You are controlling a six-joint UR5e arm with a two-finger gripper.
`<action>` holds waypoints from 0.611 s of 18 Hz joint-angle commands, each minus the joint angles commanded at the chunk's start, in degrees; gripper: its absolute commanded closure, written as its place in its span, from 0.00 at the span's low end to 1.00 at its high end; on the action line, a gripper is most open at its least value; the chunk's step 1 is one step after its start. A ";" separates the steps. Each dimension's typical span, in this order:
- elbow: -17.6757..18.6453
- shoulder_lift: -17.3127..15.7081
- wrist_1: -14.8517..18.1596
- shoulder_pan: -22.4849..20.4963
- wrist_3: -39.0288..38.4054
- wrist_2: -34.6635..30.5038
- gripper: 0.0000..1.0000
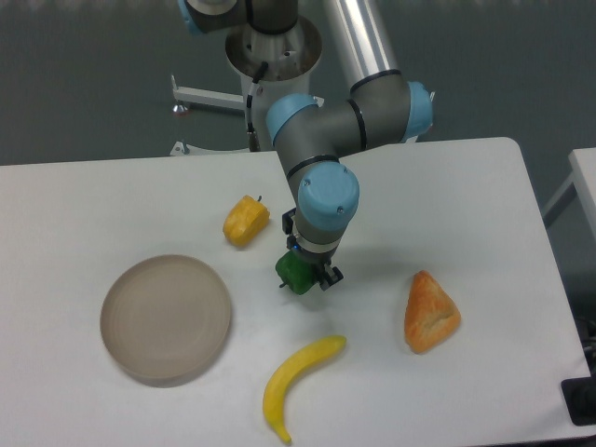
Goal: Place the green pepper on the table
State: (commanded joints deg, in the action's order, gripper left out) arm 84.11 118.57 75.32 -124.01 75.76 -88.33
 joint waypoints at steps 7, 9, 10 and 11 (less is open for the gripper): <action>-2.72 -2.28 0.08 -4.29 1.14 0.44 0.00; -4.47 -3.69 0.35 -7.54 1.32 -0.09 0.00; -5.44 -3.78 0.52 -8.78 1.32 0.00 0.00; -5.80 -3.78 0.70 -9.14 1.75 -0.09 0.00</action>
State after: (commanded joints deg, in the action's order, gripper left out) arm 78.31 114.79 76.02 -133.15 77.52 -88.42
